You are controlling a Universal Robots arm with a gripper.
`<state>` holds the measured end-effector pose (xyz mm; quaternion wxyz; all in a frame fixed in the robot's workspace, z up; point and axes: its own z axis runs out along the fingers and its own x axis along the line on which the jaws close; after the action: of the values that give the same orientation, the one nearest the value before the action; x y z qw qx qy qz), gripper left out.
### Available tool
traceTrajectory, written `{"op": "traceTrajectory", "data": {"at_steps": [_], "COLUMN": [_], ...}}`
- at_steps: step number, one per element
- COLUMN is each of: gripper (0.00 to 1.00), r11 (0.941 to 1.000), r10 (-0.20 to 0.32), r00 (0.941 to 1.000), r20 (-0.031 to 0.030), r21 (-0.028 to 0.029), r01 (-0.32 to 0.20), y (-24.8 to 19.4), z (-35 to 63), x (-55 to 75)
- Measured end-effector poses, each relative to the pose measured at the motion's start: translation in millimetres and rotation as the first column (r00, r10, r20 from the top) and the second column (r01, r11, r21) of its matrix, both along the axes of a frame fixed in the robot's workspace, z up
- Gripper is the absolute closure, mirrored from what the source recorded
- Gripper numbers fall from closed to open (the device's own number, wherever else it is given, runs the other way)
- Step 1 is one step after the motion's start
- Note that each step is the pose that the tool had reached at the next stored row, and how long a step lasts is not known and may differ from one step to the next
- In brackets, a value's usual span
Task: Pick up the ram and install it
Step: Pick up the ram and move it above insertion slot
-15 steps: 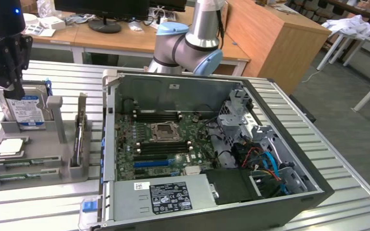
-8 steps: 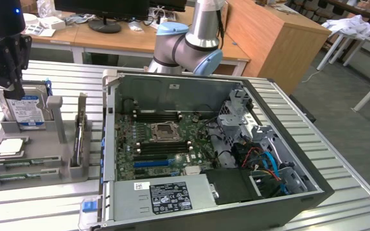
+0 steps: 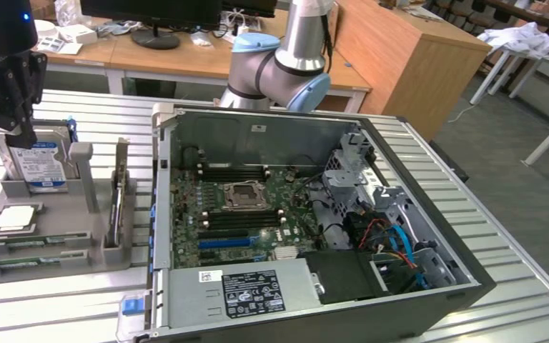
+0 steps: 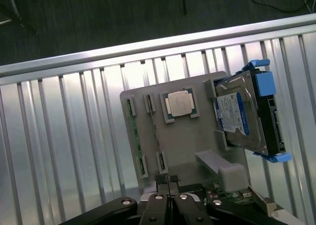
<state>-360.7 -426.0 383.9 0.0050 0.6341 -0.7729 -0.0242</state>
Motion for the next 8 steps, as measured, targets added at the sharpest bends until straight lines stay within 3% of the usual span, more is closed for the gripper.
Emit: {"op": "traceTrajectory", "data": {"at_steps": [4,6,8], "gripper": [0.89,0.77,0.77], "r11": [1.0,1.0,1.0], "r10": [0.0,0.0,0.0], "r00": [1.0,1.0,1.0], "r20": [0.0,0.0,0.0], "r21": [0.0,0.0,0.0], "r01": [0.0,0.0,0.0], "y": [0.0,0.0,0.0], "z": [0.0,0.0,0.0], "x": [0.0,0.0,0.0]}}
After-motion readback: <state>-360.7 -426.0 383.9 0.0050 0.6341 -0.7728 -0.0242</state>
